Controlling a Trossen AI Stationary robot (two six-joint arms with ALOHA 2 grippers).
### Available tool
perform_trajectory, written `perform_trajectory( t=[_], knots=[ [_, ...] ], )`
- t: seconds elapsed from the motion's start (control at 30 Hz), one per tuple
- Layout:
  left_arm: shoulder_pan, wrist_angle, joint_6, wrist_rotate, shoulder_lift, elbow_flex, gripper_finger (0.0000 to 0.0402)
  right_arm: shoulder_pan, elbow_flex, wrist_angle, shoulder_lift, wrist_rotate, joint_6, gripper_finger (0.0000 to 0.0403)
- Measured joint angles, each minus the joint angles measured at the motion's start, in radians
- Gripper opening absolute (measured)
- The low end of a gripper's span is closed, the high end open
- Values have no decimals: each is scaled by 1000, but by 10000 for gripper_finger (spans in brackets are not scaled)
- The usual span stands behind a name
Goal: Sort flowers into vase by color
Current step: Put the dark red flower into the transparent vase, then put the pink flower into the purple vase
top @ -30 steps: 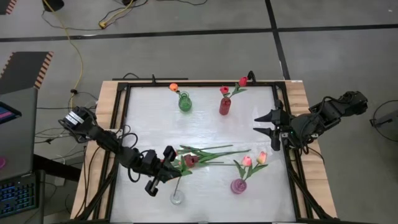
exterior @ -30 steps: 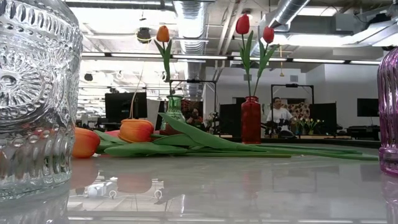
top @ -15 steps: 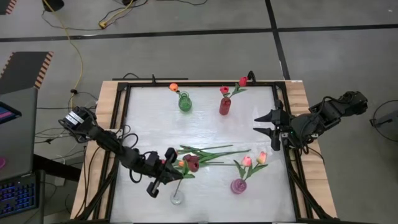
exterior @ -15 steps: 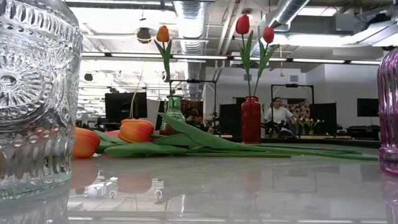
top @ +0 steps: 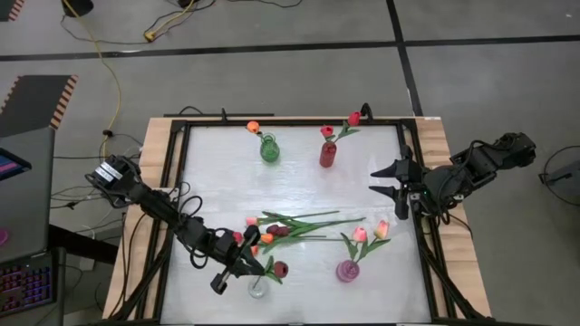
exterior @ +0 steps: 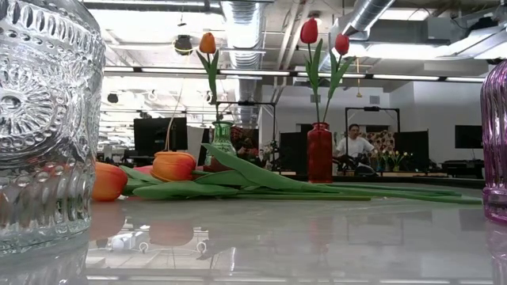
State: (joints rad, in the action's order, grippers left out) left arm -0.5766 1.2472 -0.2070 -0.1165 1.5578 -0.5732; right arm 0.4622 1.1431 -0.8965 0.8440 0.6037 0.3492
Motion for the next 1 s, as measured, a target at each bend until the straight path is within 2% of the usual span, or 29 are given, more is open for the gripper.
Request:
perform_trajectory(
  t=[0.4,0.67,0.83,1.0],
  knots=[
    [0,-18,54,24,0,0,122,0,0,0,0,0,0,189],
    [0,-124,109,24,-47,0,147,0,0,0,0,0,0,189],
    [0,-289,106,-10,-142,0,148,0,0,0,0,-1,0,189],
    [2,-566,73,-148,-273,0,148,0,0,0,0,-1,0,189]
  ],
)
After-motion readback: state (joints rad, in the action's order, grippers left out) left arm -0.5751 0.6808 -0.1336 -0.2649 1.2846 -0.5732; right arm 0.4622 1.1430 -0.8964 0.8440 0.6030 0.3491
